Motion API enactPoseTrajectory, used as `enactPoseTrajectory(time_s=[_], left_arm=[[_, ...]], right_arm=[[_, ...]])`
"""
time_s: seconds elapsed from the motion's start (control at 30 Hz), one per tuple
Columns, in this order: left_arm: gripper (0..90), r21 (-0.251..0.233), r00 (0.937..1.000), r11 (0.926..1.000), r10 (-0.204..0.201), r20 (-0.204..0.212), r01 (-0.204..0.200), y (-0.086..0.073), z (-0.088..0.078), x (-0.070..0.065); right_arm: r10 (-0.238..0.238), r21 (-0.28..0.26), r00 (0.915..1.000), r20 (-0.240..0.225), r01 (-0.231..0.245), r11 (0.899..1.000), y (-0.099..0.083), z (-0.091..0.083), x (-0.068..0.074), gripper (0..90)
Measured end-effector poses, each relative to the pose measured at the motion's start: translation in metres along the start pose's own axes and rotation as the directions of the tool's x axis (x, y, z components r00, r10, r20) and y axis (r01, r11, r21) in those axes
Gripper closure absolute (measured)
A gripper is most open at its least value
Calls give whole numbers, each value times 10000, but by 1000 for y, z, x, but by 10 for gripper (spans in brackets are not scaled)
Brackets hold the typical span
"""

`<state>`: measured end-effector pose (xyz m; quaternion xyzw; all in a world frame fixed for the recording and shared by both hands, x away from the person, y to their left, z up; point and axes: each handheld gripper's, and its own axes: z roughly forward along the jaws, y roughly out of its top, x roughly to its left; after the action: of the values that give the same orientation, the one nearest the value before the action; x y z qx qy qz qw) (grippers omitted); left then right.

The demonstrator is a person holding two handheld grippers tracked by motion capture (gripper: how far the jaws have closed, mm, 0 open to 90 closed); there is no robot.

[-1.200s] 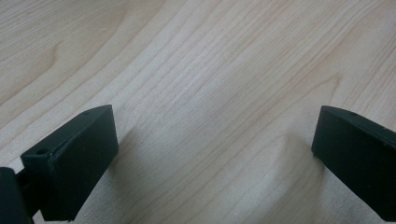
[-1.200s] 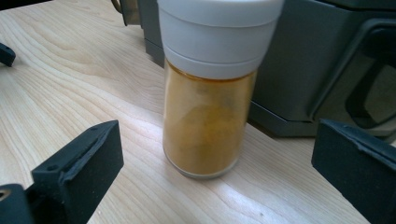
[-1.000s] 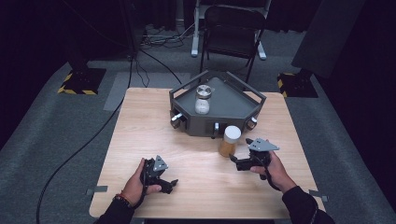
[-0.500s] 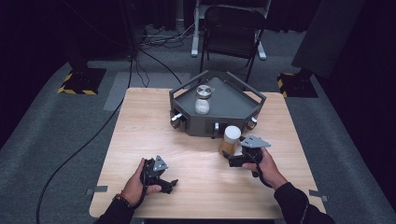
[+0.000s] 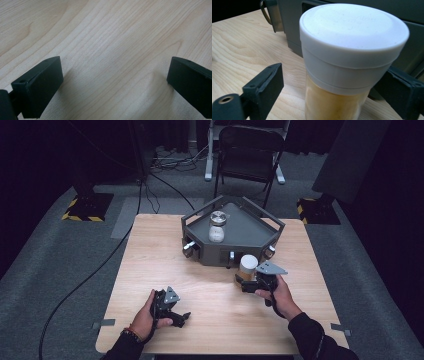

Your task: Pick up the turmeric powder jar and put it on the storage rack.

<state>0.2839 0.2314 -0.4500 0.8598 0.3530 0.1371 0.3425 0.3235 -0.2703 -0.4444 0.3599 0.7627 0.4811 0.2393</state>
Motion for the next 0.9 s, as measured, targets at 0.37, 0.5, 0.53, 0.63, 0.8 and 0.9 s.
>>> enactPoseTrajectory(time_s=[0.37,0.5,0.53,0.63,0.8,0.9], left_arm=[[0,3,10000,10000,-4,7,4,0,0,0],[0,4,10000,10000,0,3,0,0,0,0],[0,4,10000,10000,-2,6,2,0,0,0],[0,8,10000,10000,0,7,0,0,0,0],[0,8,10000,10000,-2,5,2,0,0,0],[0,10,10000,10000,1,0,-1,0,0,0]], right_arm=[[299,-117,9980,557,-293,9995,-5,10,8,312],[187,-76,9979,625,-183,9998,-4,11,9,319],[137,-78,9977,669,-132,9999,-3,11,10,320],[144,-80,9973,721,-139,9999,-3,11,12,324],[-6,-159,9974,722,17,9999,-4,10,14,326],[-10,-187,9974,715,24,9998,-4,10,15,326]])
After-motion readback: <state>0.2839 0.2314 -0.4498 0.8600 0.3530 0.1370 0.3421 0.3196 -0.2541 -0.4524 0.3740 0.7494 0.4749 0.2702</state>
